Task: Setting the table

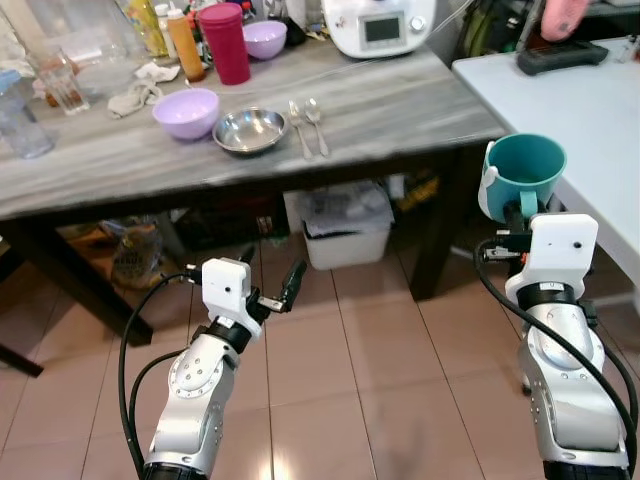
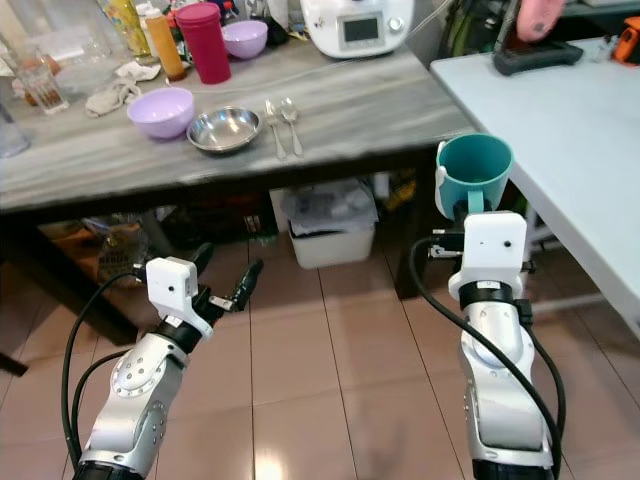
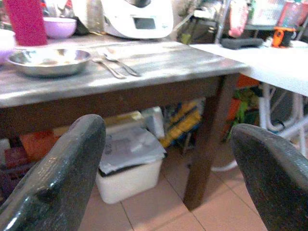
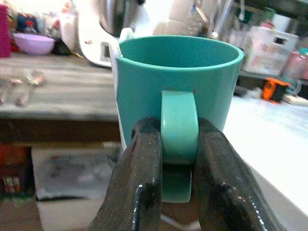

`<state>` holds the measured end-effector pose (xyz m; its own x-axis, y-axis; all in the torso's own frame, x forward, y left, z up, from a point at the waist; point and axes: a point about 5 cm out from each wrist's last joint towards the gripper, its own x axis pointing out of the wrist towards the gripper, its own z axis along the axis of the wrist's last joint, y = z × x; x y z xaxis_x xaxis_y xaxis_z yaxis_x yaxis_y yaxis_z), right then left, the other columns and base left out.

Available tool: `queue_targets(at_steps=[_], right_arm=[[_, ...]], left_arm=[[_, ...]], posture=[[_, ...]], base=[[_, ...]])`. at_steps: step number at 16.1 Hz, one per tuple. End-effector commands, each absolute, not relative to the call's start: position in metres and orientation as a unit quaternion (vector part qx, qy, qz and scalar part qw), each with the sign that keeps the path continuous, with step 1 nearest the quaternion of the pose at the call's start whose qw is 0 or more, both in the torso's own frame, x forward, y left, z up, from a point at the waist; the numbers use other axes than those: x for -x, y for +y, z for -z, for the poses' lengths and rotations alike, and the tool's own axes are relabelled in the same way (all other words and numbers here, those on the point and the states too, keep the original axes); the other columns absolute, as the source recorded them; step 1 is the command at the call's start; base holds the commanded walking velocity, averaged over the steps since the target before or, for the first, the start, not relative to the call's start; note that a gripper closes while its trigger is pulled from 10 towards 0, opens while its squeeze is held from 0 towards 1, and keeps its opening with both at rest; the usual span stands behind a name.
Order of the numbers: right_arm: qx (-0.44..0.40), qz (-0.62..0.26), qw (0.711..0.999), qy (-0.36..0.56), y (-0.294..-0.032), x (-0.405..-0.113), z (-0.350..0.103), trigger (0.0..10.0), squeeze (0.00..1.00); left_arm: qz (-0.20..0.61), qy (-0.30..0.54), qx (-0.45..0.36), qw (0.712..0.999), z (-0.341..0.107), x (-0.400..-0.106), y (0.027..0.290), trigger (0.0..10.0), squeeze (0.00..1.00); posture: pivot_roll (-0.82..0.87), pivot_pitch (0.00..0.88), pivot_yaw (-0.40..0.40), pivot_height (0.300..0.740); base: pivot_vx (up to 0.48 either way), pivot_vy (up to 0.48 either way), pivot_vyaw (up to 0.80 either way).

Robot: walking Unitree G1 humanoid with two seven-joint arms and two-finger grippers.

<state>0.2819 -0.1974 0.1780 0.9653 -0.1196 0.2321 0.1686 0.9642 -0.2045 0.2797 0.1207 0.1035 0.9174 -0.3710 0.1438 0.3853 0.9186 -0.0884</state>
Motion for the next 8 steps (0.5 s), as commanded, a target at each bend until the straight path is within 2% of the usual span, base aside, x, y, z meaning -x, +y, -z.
queue_targets(at_steps=[1, 3, 5, 8], right_arm=[[0.102, 0.057, 0.986, -0.121, -0.1869, -0.2844, -0.1832, 10.0, 0.0], [0.103, 0.056, 0.986, -0.122, -0.1867, -0.2845, -0.1834, 10.0, 0.0], [0.104, 0.056, 0.986, -0.12, -0.1863, -0.285, -0.1823, 10.0, 0.0], [0.107, 0.053, 0.985, -0.122, -0.1837, -0.2845, -0.1822, 10.0, 0.0]], left_arm=[[0.182, -0.06, 0.052, 0.98, -0.1039, -0.2796, 0.1301, 10.0, 0.0], [0.184, -0.061, 0.053, 0.98, -0.1045, -0.2796, 0.1293, 10.0, 0.0], [0.185, -0.061, 0.053, 0.979, -0.1047, -0.2796, 0.1291, 10.0, 0.0], [0.186, -0.062, 0.052, 0.979, -0.1056, -0.2802, 0.1288, 10.0, 0.0]], posture=[[-0.26, 0.102, 0.062, 0.74], [-0.26, 0.102, 0.062, 0.74], [-0.26, 0.104, 0.062, 0.74], [-0.26, 0.101, 0.064, 0.74]], base=[[0.42, 0.0, 0.0], [0.418, 0.0, 0.0], [0.42, 0.0, 0.48], [0.417, 0.0, 0.0]])
